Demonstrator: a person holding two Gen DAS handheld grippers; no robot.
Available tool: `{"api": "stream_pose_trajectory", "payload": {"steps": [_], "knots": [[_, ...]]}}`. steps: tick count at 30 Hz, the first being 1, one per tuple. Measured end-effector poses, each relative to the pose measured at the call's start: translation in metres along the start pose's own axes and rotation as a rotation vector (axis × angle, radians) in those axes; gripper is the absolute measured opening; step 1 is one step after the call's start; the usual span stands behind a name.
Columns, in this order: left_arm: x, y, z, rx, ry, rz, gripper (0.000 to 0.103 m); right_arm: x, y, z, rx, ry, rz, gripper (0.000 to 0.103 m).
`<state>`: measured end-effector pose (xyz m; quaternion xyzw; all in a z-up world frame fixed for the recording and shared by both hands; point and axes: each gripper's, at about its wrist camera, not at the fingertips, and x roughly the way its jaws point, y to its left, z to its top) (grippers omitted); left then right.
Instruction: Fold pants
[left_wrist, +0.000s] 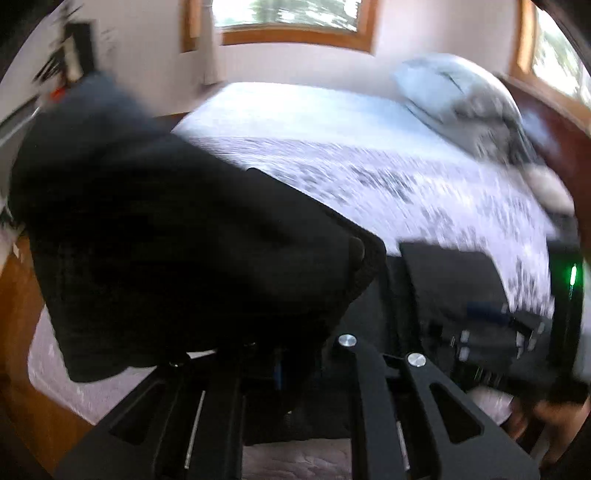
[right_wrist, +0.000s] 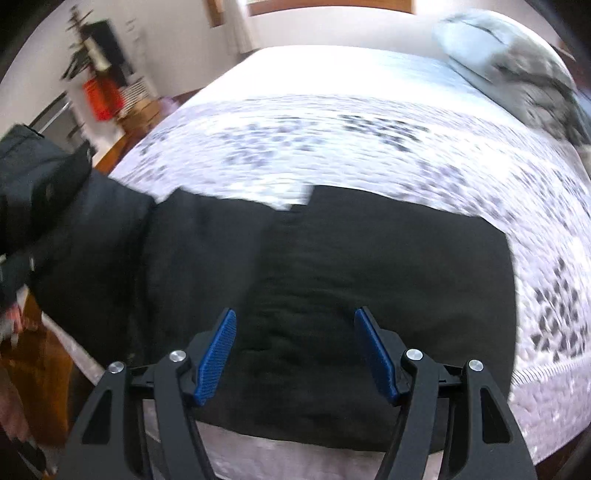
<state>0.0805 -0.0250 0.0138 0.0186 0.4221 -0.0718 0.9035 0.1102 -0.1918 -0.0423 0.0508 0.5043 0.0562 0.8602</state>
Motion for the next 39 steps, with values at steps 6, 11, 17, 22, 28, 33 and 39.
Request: {"api": "stream_pose_trajectory", "payload": {"steps": [6,11,17,22,28,33,39], "knots": [[0.033,-0.048,-0.027,0.175,0.145,-0.059,0.02,0.002,-0.047,-0.004,0.092,-0.002,-0.034,0.067],[0.037,-0.051,-0.043,0.168,0.234,-0.246,0.031,0.004,-0.074,-0.006,0.151,-0.003,-0.024,0.067],[0.009,-0.014,-0.05,0.093,0.171,-0.306,0.067,-0.008,-0.09,-0.001,0.194,-0.038,-0.031,0.076],[0.008,0.021,-0.039,-0.116,0.162,-0.309,0.082,-0.02,-0.102,0.006,0.234,-0.041,-0.058,0.079],[0.047,0.045,-0.022,-0.293,0.271,-0.111,0.083,-0.015,-0.079,0.017,0.202,0.02,0.064,0.085],[0.049,0.023,-0.012,-0.228,0.247,-0.014,0.084,-0.001,-0.04,0.026,0.079,0.113,-0.045,0.09],[0.047,0.026,-0.01,-0.206,0.239,0.02,0.087,0.022,-0.036,0.029,0.068,0.171,-0.056,0.096]]}}
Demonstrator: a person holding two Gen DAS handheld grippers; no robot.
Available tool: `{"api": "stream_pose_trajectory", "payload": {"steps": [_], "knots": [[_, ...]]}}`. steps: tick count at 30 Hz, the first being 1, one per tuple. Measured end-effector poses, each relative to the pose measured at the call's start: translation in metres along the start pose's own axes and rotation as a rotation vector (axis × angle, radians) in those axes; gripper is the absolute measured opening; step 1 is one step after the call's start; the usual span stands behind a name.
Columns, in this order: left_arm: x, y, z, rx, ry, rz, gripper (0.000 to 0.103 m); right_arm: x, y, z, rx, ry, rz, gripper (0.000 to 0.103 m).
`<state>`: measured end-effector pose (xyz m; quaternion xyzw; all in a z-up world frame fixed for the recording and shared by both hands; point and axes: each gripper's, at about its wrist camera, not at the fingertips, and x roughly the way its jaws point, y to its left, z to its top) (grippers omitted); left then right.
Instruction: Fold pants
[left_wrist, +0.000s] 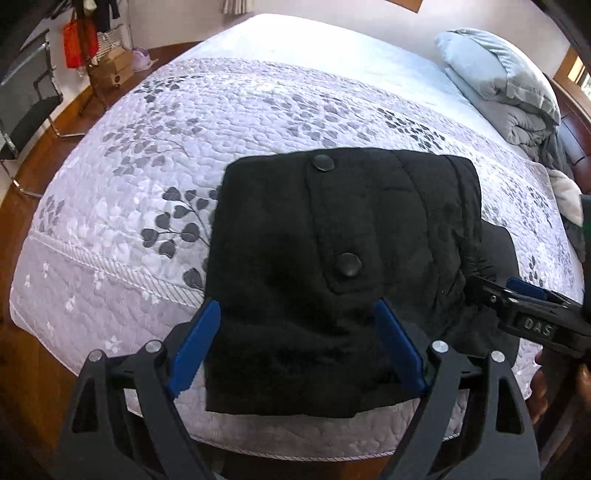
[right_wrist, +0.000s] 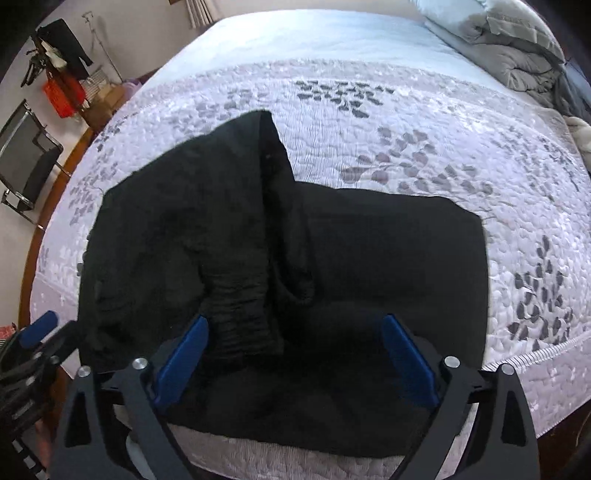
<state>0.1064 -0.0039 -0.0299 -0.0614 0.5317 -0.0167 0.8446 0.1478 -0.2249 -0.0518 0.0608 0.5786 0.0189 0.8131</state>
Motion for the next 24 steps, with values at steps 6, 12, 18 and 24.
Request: {"api": "stream_pose_trajectory", "payload": {"steps": [6,12,18,24], "knots": [[0.0,0.026,0.001,-0.057,0.0,0.044,0.089,0.022,-0.001,0.006,0.034,0.036,0.121,0.097],[0.008,0.045,0.001,-0.104,0.035,0.059,0.089,0.017,0.016,0.007,-0.054,-0.011,0.128,0.038],[0.003,0.047,0.002,-0.123,0.028,0.045,0.089,-0.02,0.012,0.006,-0.047,-0.098,0.228,0.022],[-0.012,0.027,0.004,-0.085,-0.011,0.001,0.089,-0.071,-0.005,0.01,-0.029,-0.196,0.319,0.021]]}}
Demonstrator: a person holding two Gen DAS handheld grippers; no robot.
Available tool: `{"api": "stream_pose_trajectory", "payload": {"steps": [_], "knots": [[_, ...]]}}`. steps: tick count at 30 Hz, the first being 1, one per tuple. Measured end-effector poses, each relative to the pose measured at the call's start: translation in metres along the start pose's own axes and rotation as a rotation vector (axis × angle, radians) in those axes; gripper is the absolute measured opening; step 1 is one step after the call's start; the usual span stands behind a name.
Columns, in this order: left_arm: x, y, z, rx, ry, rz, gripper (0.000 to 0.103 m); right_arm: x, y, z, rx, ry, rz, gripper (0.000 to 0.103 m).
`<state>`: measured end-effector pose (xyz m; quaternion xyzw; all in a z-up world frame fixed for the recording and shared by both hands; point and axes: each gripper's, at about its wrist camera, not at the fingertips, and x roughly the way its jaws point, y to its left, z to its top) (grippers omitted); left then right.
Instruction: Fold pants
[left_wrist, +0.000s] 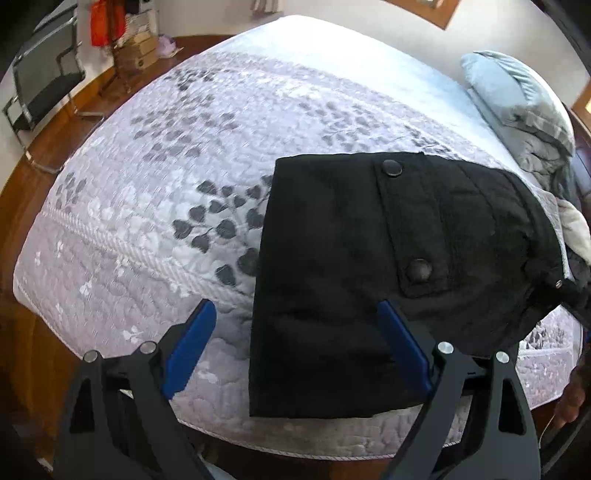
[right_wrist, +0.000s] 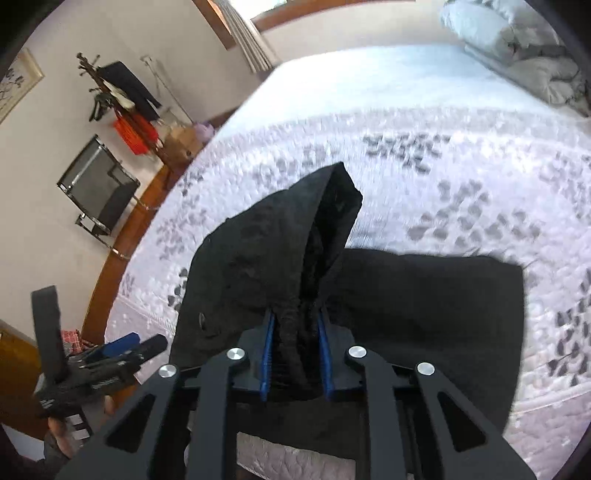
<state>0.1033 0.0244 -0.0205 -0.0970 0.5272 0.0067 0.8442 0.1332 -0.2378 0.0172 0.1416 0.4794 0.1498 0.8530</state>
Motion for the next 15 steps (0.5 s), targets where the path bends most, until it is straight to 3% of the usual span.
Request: {"api": "stream_pose_trajectory", "payload": {"steps": [5,9,15], "knots": [[-0.007,-0.023,-0.002,0.035,-0.016,-0.033,0.089,-0.041,-0.015,0.004,0.001,-0.072,-0.043,0.021],[-0.006,-0.045,-0.006,0.083,-0.012,-0.047,0.09,-0.065,-0.043,-0.001,0.039,-0.099,-0.129,0.021],[0.003,-0.079,-0.016,0.159,0.002,-0.047,0.09,-0.065,-0.098,-0.029,0.144,-0.034,-0.176,0.021]]}}
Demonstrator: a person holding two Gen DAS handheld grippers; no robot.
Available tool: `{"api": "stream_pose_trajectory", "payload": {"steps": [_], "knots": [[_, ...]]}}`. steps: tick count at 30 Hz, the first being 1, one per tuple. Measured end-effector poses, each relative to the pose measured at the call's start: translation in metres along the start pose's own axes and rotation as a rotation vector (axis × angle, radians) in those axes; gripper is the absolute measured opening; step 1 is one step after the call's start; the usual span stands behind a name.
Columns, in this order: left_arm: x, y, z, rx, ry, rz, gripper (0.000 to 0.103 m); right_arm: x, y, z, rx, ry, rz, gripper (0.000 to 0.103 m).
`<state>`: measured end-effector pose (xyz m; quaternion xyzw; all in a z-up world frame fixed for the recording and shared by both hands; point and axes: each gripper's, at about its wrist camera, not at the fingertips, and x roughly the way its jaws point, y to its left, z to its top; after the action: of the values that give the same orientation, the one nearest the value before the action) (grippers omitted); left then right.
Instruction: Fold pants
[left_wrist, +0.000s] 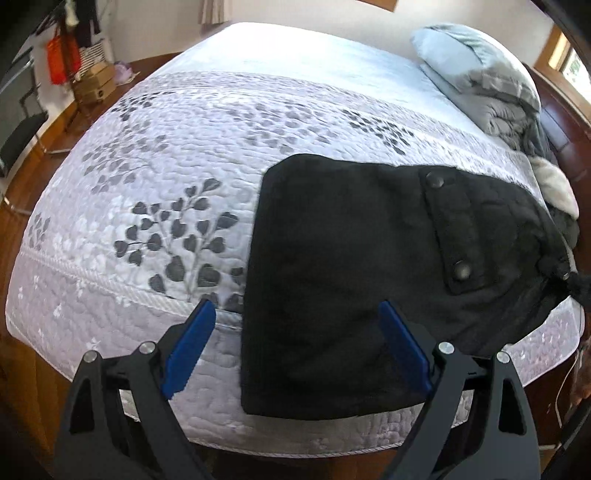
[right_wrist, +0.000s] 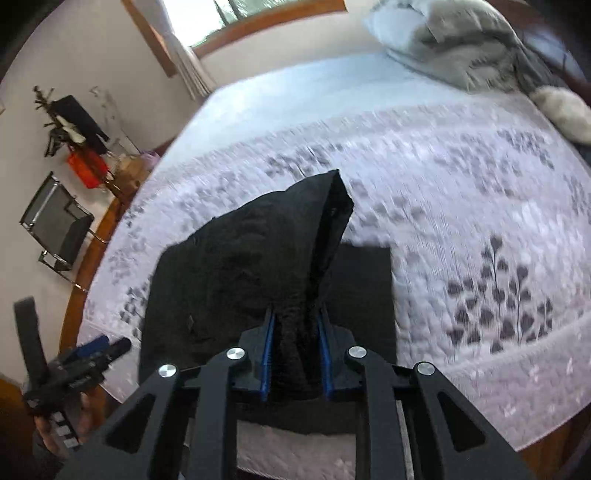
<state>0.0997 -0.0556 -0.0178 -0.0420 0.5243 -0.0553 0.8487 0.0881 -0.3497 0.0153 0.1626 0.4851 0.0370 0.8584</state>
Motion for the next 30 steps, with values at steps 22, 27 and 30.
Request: {"api": "stream_pose_trajectory", "payload": {"steps": [22,27,30], "knots": [[0.003,-0.014,0.004,0.052,-0.028,0.073,0.09,-0.014,0.005,-0.022,-0.17,-0.125,-0.242,0.056],[0.011,-0.022,0.008,0.089,-0.022,0.092,0.09,0.008,0.012,-0.016,-0.155,-0.055,-0.127,0.035],[0.021,-0.024,0.005,0.102,-0.002,0.098,0.09,0.033,0.0,-0.027,-0.13,0.011,-0.167,0.035]]}}
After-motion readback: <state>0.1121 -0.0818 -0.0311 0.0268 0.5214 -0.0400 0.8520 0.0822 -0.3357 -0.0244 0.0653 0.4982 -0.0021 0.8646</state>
